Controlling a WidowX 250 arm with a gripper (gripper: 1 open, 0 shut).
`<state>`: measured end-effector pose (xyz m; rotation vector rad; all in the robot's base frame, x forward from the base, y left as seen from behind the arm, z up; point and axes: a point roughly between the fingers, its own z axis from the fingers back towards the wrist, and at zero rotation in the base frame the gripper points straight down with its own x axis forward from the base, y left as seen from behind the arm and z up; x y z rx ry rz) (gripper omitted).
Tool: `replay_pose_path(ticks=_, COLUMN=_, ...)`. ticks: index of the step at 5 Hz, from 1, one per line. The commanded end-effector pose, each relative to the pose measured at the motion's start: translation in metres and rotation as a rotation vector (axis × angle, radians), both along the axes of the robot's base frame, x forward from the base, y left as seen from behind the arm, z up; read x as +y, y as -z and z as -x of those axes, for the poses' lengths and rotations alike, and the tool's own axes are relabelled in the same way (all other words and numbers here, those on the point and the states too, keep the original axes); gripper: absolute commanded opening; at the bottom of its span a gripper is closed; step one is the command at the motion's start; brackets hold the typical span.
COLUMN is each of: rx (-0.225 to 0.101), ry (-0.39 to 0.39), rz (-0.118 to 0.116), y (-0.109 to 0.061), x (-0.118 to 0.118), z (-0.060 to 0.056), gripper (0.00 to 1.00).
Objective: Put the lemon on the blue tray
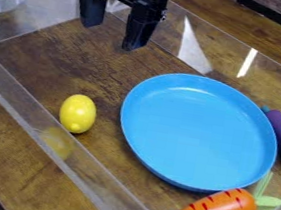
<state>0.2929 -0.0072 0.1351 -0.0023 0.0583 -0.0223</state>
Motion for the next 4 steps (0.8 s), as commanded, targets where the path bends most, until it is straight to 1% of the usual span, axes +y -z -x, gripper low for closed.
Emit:
replay_pose_path(ticks=1, rx=0.005, ry=-0.043, rz=0.008, y=0.006, x=0.003, z=0.006, gripper=1.00)
replay_pose_path(ticks=2, rx=0.008, ry=-0.051, rz=0.017, y=0.025, x=0.005, z=0.009, gripper=1.00)
replay_pose_path(ticks=3, rx=-0.027, ry=-0.087, rz=0.028, y=0.051, x=0.006, z=0.017, gripper=1.00)
replay_pose_path(ticks=4, rx=-0.067, ry=-0.120, rz=0.048, y=0.077, x=0.010, z=0.024, gripper=1.00)
